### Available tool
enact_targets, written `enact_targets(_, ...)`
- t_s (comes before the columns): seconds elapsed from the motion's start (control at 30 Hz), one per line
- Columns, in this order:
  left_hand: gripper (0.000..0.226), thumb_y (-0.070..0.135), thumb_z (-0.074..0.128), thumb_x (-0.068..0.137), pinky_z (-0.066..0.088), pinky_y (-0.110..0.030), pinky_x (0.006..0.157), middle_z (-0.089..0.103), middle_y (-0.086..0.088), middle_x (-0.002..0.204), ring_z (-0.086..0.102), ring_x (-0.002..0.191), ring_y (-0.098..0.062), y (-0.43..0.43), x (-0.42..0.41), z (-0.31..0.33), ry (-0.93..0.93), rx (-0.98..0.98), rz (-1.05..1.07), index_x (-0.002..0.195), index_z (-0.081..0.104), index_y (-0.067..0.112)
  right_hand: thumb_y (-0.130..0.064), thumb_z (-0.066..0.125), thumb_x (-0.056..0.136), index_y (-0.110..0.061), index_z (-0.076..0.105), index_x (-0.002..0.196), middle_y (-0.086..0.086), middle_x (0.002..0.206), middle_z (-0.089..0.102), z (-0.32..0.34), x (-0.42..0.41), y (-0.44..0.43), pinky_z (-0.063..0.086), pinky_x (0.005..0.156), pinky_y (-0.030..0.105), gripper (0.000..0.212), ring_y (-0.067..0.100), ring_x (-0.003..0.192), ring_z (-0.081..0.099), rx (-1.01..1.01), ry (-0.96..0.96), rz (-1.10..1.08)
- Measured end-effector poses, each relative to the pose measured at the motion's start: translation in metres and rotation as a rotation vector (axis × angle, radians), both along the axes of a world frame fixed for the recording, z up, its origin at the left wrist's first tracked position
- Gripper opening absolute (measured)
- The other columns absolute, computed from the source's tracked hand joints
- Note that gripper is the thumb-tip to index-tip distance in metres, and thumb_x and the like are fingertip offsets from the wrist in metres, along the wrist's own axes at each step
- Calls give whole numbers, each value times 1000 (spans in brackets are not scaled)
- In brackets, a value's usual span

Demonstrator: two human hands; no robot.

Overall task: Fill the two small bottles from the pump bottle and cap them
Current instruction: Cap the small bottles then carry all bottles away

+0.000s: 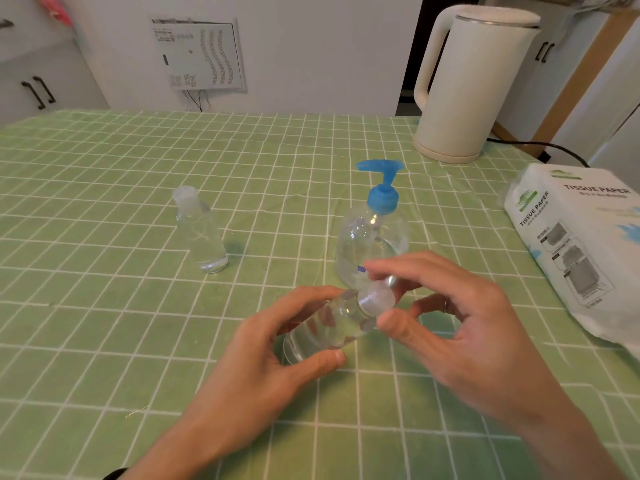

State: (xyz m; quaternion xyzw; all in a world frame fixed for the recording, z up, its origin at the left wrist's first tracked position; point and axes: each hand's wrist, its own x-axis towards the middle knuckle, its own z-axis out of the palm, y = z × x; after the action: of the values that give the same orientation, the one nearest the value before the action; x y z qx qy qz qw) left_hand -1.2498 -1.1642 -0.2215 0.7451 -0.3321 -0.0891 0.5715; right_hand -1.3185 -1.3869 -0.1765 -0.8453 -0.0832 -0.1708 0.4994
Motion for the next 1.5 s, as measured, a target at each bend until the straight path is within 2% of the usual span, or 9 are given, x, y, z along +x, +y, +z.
enact_targets(0.13, 55, 20, 83, 86, 47, -17, 107, 72, 18, 133, 66, 129, -6, 1, 0, 0, -11, 3, 13, 132, 65, 45, -17, 76, 91, -33, 73, 127, -11, 121, 73, 1, 0, 0, 58, 79, 20, 39, 18, 102, 71, -33, -48, 23)
enact_targets(0.37, 54, 22, 83, 85, 48, -20, 108, 72, 18, 132, 67, 128, -7, 1, 1, 2, -19, 11, 31, 131, 66, 44, -24, 77, 91, -33, 74, 123, -10, 113, 74, 1, -1, 1, 58, 75, 23, 34, 18, 96, 72, -44, -34, -7)
enact_targets(0.47, 53, 24, 83, 85, 49, -23, 108, 72, 17, 132, 67, 127, -9, 1, 0, 2, -3, 22, 30, 131, 66, 43, -44, 73, 88, -35, 77, 116, -11, 104, 76, 1, -1, 2, 60, 72, 30, 29, 17, 90, 73, -5, -11, -51)
enact_targets(0.6, 54, 22, 83, 84, 49, -23, 107, 73, 17, 130, 68, 126, -9, 1, 0, 2, -4, 33, 40, 130, 66, 44, -29, 77, 90, -35, 74, 125, -13, 115, 75, 3, -1, 2, 59, 73, 25, 35, 18, 95, 72, -42, -13, -9)
enact_targets(0.77, 54, 23, 83, 83, 50, -23, 105, 73, 17, 129, 68, 124, -10, 1, 0, 1, 4, 54, 38, 130, 66, 44, -48, 76, 87, -36, 78, 113, -11, 102, 76, 3, -2, 2, 56, 66, 23, 29, 17, 84, 73, 13, 22, -50)
enact_targets(0.9, 54, 23, 84, 83, 50, -22, 105, 74, 17, 128, 68, 124, -9, 1, 1, 1, 7, 49, 45, 129, 66, 45, -31, 77, 91, -37, 76, 117, -11, 107, 75, 2, -1, 2, 57, 67, 25, 27, 17, 88, 72, -75, -2, -9)
enact_targets(1.07, 55, 23, 84, 83, 49, -24, 107, 73, 18, 129, 67, 126, -9, 1, 0, 1, 7, 63, 33, 131, 67, 45, -56, 74, 84, -43, 74, 113, -12, 93, 72, 0, -2, 1, 53, 59, 24, 32, 17, 76, 68, -1, 50, -32)
enact_targets(1.27, 54, 22, 84, 82, 49, -24, 108, 75, 14, 126, 68, 125, -9, 1, 1, 0, 5, 35, 60, 128, 68, 45, -26, 78, 87, -38, 78, 109, -12, 84, 71, -4, 0, 5, 52, 56, 34, 25, 18, 68, 65, -92, 10, -57)
enact_targets(1.5, 53, 24, 91, 73, 52, -20, 100, 79, 17, 116, 74, 113, -8, 1, 1, -1, -36, 17, 136, 120, 73, 41, -27, 78, 86, -32, 78, 103, -13, 79, 72, -7, -2, 13, 40, 49, 13, 18, 14, 66, 65, -79, -41, -117)
